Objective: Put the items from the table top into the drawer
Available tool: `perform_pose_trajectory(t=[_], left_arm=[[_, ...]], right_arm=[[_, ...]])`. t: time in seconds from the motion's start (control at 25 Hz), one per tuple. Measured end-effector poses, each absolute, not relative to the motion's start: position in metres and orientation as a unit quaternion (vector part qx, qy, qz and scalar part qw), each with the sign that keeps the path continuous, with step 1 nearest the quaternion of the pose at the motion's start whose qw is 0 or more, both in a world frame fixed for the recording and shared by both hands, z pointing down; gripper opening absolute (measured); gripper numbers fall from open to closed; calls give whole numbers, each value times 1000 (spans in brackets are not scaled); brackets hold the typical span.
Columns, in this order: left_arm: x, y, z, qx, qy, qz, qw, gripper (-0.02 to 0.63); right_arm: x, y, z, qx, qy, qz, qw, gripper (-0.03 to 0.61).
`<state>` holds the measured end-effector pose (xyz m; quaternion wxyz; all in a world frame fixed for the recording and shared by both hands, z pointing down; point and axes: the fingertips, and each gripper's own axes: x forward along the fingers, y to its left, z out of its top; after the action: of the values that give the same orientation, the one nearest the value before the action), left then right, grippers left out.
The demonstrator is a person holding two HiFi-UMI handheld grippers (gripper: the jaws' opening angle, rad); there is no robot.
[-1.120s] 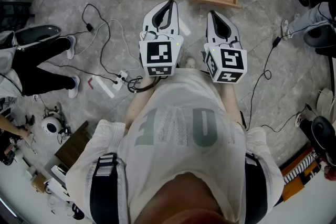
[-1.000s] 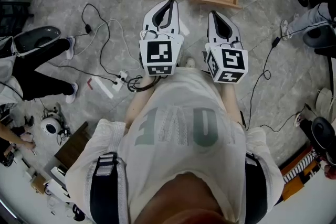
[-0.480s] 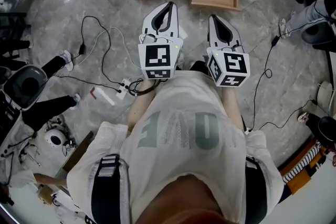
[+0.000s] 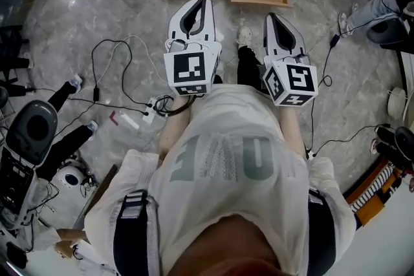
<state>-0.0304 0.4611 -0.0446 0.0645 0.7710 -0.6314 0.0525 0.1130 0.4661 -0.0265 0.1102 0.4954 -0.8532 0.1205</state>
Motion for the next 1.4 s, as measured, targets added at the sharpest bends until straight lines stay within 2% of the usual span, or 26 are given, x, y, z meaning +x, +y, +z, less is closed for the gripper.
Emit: perform_pose_trajectory(t=[0.48, 1.0, 1.4], left_arm=[[-42, 377, -36, 749, -658, 45, 61, 6], [-22, 148, -38, 738, -669, 75, 46, 6], [-20, 86, -37, 720, -684, 109, 45, 6]], right_arm=[[79, 350, -6, 442, -881, 133, 99, 5], [75, 131, 8, 398, -899, 114, 139, 5], [92, 65, 3, 399, -900, 123, 122, 5]])
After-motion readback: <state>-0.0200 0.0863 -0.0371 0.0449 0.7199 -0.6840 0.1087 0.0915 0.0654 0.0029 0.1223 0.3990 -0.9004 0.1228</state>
